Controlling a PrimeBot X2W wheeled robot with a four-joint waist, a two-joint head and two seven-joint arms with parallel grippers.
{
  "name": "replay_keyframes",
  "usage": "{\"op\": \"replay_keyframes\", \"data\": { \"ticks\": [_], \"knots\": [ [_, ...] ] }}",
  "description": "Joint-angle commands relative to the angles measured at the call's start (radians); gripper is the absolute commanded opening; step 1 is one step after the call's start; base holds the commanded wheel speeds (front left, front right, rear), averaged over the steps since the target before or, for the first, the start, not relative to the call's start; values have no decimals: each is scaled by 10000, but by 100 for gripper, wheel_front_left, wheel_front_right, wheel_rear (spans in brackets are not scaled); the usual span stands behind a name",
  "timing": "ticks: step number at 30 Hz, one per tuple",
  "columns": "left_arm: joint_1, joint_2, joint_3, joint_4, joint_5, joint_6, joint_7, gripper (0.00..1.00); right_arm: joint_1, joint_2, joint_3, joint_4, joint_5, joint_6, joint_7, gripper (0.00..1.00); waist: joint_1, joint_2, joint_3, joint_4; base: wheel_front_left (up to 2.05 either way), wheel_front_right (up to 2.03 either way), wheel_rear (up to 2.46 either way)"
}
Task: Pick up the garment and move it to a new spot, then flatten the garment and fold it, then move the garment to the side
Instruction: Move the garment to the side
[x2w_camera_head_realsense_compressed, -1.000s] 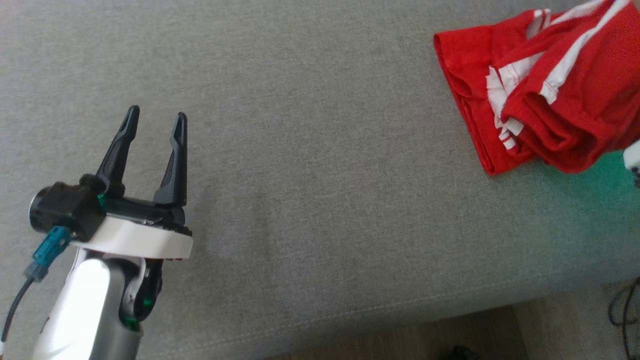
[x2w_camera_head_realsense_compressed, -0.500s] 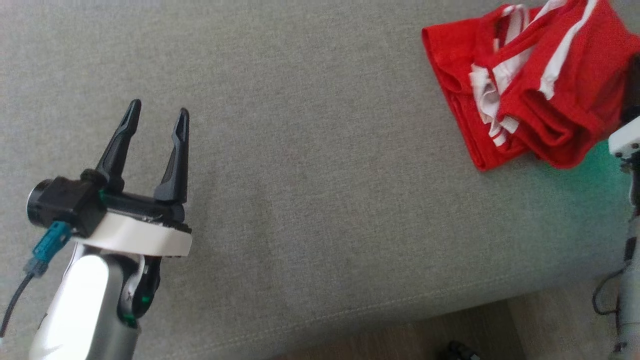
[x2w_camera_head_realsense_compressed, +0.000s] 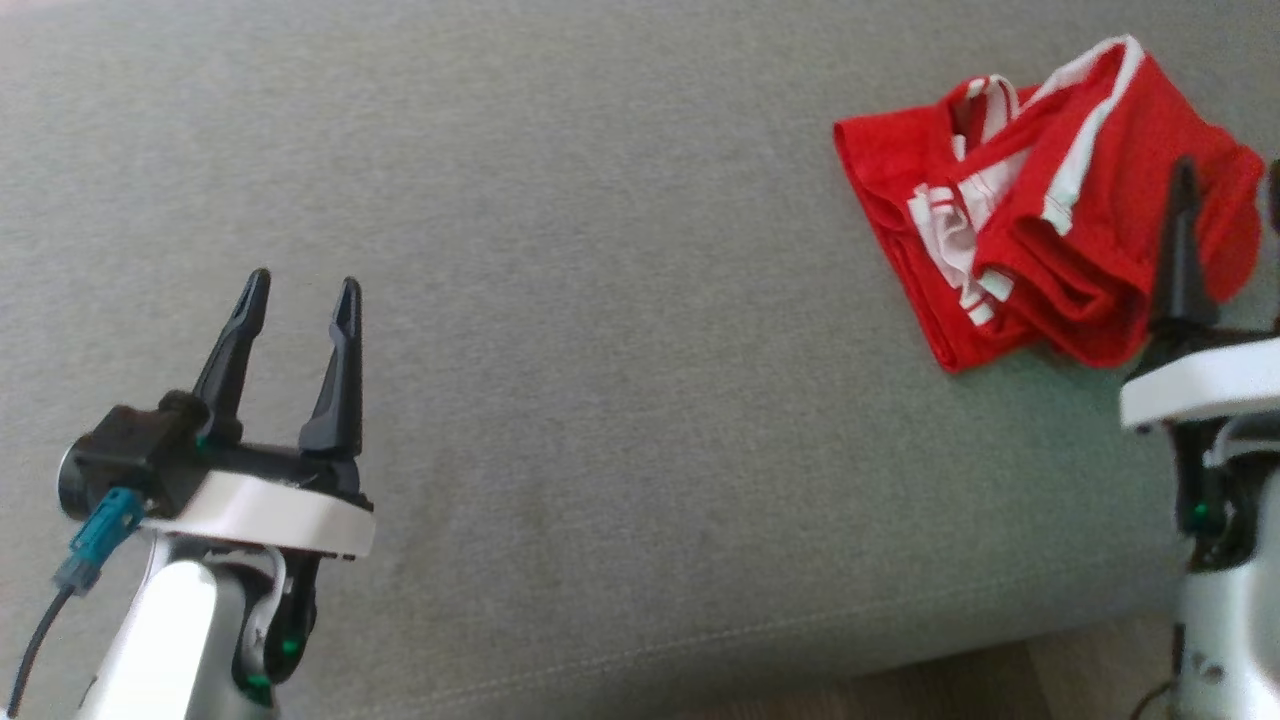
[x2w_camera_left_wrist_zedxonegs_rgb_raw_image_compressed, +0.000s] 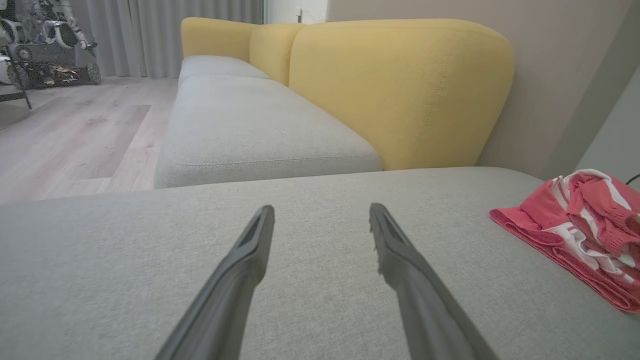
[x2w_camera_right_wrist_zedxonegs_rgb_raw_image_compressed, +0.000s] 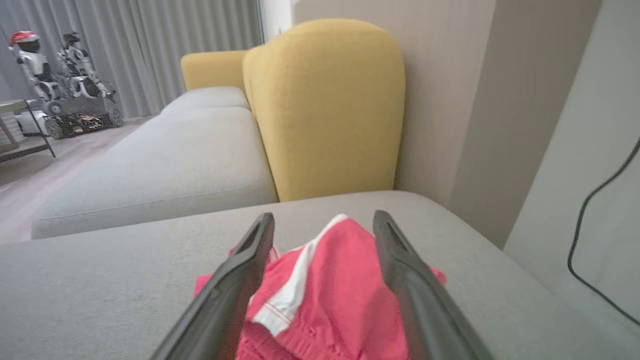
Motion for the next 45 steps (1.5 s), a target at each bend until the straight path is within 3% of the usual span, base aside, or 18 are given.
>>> {"op": "replay_keyframes", "data": {
  "ticks": [1, 7, 17, 32, 45],
  "knots": [
    [-167, 186, 460, -315, -49, 70, -36, 100, -65, 10, 284, -431, -50, -7, -63, 100, 0, 0, -196, 213, 0, 0, 0],
    [169, 135, 662, -278, -180, 325, -77, 100, 610, 74, 1144, -1249, -216, -7, -155, 100, 0, 0, -682, 902, 0, 0, 0],
    [1124, 300, 767, -292, -98, 703, -17, 100, 1608, 80, 1723, -1232, -143, -7, -353, 100, 0, 0, -1663, 1722, 0, 0, 0],
    [2167, 339, 440, -553, -51, 952, 325, 100, 2860, 81, 1908, -1013, -19, -7, -199, 100, 0, 0, -2779, 1895, 0, 0, 0],
    [2345, 441, 315, -666, -61, 997, 434, 100, 3150, 81, 1889, -1052, 81, -7, -104, 100, 0, 0, -2970, 1868, 0, 0, 0]
  ]
}}
